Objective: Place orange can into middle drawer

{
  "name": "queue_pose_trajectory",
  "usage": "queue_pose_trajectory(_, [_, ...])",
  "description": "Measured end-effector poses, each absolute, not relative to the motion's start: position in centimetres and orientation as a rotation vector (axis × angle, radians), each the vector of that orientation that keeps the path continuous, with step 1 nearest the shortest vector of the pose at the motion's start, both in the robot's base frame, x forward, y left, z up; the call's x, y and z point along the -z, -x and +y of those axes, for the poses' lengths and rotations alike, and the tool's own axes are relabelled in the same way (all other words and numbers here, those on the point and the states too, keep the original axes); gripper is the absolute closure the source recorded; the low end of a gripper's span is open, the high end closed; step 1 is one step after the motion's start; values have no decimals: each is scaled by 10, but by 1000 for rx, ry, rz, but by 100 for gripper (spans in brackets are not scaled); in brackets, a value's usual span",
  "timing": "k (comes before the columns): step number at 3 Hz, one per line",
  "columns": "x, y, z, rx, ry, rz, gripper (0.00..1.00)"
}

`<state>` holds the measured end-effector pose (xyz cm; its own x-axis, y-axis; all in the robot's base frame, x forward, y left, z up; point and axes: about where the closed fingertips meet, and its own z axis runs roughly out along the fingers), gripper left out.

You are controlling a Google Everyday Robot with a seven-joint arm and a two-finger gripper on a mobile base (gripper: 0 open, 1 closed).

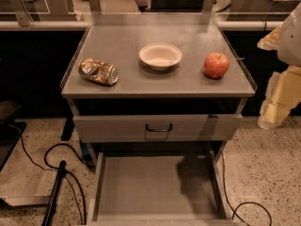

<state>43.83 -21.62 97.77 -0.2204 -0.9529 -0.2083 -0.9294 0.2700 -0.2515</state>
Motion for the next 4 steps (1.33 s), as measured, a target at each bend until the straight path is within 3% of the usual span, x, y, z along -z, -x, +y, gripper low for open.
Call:
queue_pose_trajectory(2, [-968, -453, -191, 114, 1701, 2181, 0])
queue_pose_trajectory(4, [-956, -515, -82, 62, 1704, 1987, 0])
